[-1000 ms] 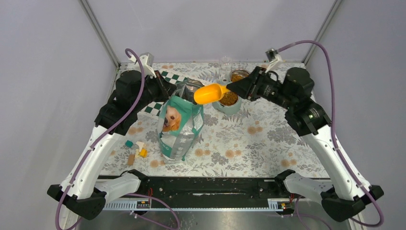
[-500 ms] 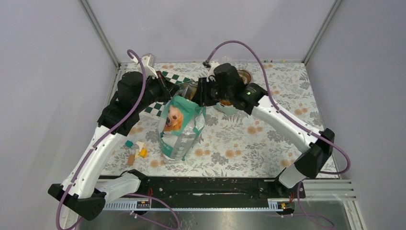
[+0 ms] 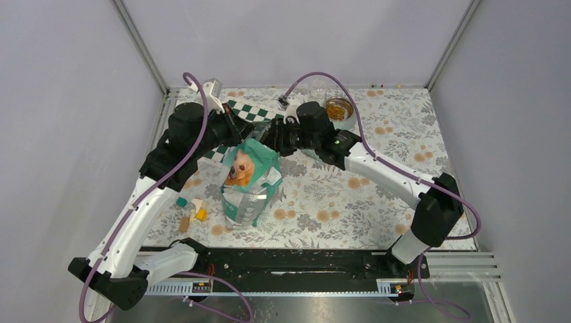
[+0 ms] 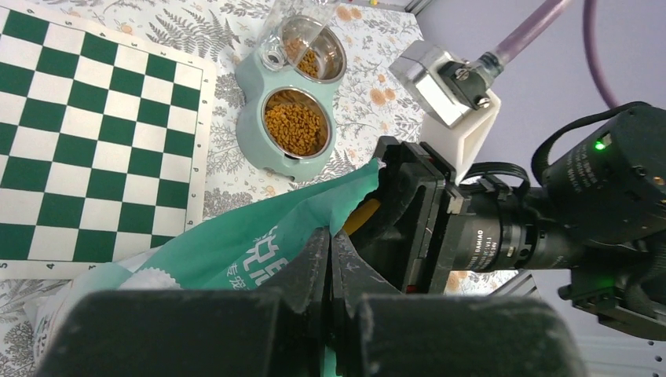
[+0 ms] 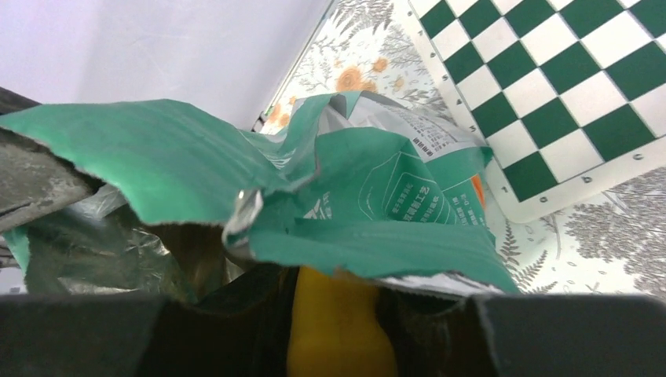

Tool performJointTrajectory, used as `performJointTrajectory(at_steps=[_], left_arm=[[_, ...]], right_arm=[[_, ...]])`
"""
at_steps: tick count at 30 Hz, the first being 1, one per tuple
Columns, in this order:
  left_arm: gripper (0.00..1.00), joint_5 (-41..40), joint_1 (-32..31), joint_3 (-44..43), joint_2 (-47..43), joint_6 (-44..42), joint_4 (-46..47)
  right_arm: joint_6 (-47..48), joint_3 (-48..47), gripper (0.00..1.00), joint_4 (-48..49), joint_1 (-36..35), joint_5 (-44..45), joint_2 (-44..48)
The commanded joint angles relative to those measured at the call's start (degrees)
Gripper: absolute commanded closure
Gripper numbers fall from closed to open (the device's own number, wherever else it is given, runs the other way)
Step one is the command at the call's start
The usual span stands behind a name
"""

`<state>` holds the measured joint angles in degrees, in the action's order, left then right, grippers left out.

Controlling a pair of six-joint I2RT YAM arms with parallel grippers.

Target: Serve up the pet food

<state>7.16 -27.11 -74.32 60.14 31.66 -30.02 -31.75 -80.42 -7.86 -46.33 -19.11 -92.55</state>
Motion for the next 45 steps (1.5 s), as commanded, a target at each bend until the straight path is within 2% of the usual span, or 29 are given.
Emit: performJointTrajectory(at_steps=[1, 9, 17, 24, 34, 45], left_arm=[[1.0, 1.64, 0.13, -1.1, 0.19, 1.87, 7.81], [1.0, 1.12, 0.09, -2.34, 0.33, 1.8, 7.4], [1.0, 0.29, 0.13, -2.97, 0.13, 1.33, 7.29], [1.0, -0.33, 0.13, -3.33, -0.1, 0.89, 7.15], [1.0, -1.14, 0.13, -3.94, -1.57, 0.44, 5.81], [1.0, -1.35, 0.14, -4.04, -4.65, 1.52, 4.62]], right_arm=[[-3.75, 6.22, 1.0, -2.12, -1.07, -8.65, -2.59], [-21.0, 8.33, 1.0, 9.97, 4.02, -18.69, 1.5], [-31.69, 10.1, 1.0, 13.54, 9.82, -18.06, 10.8], [-33.23, 10.4, 1.0, 11.48, 13.16, -14.16, 17.07], [-32.78, 13.61, 1.0, 7.28, 15.72, -2.74, 27.03], [-29.15, 14.22, 1.0, 6.06, 16.47, 3.08, 32.33]])
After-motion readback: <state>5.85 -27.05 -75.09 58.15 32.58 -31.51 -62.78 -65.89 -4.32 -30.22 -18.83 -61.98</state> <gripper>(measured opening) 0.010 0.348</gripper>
